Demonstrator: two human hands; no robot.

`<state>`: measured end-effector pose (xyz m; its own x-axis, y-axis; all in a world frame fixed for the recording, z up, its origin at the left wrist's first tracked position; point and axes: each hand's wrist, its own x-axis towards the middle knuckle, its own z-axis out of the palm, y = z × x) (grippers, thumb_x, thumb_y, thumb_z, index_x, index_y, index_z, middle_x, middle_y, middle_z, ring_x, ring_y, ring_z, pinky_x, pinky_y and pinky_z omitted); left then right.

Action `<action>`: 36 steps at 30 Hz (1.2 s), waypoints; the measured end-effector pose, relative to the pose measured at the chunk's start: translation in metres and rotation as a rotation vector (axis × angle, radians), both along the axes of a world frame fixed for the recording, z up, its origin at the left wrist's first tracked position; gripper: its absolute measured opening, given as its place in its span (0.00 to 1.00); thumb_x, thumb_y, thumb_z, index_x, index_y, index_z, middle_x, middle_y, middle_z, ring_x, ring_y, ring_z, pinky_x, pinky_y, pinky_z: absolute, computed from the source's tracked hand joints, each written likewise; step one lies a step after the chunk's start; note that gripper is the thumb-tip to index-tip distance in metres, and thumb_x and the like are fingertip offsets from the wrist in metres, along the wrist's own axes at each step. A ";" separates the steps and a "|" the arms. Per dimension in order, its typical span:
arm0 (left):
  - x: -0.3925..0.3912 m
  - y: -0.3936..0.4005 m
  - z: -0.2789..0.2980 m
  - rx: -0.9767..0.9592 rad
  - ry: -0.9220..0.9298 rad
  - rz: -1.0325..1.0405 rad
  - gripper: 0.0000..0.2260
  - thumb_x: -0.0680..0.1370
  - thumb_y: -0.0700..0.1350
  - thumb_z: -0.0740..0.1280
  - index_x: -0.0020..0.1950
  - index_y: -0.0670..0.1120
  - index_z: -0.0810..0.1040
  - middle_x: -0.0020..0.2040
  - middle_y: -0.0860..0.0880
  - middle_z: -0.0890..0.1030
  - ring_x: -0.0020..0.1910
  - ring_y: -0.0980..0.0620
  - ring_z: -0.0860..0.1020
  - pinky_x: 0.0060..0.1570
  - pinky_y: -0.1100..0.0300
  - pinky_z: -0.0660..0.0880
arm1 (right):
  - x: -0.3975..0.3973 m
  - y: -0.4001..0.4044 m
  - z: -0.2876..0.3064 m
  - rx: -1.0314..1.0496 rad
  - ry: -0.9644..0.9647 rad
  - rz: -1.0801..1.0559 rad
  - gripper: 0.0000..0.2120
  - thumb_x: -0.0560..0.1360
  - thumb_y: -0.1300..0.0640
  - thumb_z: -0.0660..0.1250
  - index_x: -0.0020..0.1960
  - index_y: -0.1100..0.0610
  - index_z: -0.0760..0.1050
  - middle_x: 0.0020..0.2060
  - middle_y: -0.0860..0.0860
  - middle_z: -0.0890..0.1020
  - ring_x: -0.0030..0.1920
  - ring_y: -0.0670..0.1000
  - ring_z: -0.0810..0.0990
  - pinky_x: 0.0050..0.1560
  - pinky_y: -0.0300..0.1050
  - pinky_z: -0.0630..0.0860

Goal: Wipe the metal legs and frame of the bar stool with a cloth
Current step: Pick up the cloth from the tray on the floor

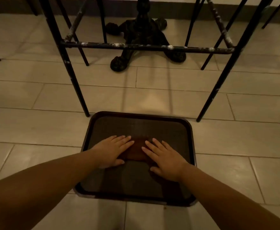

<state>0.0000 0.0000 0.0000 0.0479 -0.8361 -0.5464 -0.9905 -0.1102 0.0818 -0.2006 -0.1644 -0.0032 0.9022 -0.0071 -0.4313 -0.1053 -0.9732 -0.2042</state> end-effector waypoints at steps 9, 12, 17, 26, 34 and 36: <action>-0.009 -0.005 -0.015 -0.041 -0.078 0.089 0.32 0.79 0.56 0.59 0.78 0.54 0.45 0.79 0.51 0.49 0.77 0.51 0.51 0.74 0.54 0.45 | 0.006 0.025 -0.011 0.023 -0.027 -0.181 0.28 0.82 0.47 0.51 0.79 0.49 0.45 0.78 0.49 0.48 0.78 0.51 0.46 0.75 0.50 0.45; -0.010 -0.012 -0.016 -0.057 -0.119 0.058 0.28 0.81 0.53 0.57 0.78 0.52 0.49 0.79 0.50 0.52 0.77 0.49 0.54 0.74 0.53 0.46 | 0.008 0.026 -0.012 0.016 -0.049 -0.210 0.26 0.83 0.48 0.51 0.79 0.48 0.47 0.78 0.49 0.51 0.78 0.51 0.48 0.75 0.50 0.47; -0.005 -0.016 -0.011 -0.075 -0.070 0.074 0.21 0.82 0.51 0.54 0.76 0.51 0.60 0.77 0.50 0.61 0.75 0.51 0.60 0.73 0.54 0.51 | 0.011 0.026 -0.012 0.014 -0.064 -0.245 0.28 0.81 0.47 0.55 0.78 0.48 0.50 0.78 0.49 0.54 0.77 0.51 0.51 0.75 0.52 0.47; 0.012 -0.046 0.036 -0.139 0.231 0.378 0.10 0.79 0.54 0.60 0.56 0.56 0.77 0.53 0.53 0.80 0.53 0.52 0.77 0.53 0.55 0.72 | 0.047 0.027 0.005 0.085 -0.159 -0.451 0.20 0.77 0.44 0.61 0.68 0.44 0.67 0.59 0.48 0.80 0.62 0.52 0.75 0.72 0.54 0.53; 0.026 -0.041 0.057 -0.278 0.585 0.821 0.06 0.72 0.58 0.69 0.41 0.58 0.82 0.41 0.57 0.82 0.43 0.59 0.79 0.41 0.66 0.73 | 0.066 0.001 0.039 0.451 -0.078 -0.580 0.10 0.75 0.51 0.66 0.55 0.49 0.77 0.50 0.50 0.82 0.51 0.52 0.80 0.47 0.43 0.73; 0.027 -0.040 0.067 -0.296 0.745 0.918 0.13 0.63 0.62 0.75 0.41 0.57 0.83 0.40 0.56 0.84 0.42 0.60 0.82 0.40 0.66 0.75 | 0.064 -0.006 0.048 0.514 -0.065 -0.601 0.10 0.74 0.53 0.67 0.55 0.50 0.78 0.49 0.49 0.83 0.50 0.50 0.81 0.46 0.41 0.73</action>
<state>0.0267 -0.0403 0.0667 0.4421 -0.7535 -0.4866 -0.2542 -0.6255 0.7377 -0.1364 -0.1704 0.0453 0.8307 -0.3150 -0.4589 -0.5548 -0.5354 -0.6368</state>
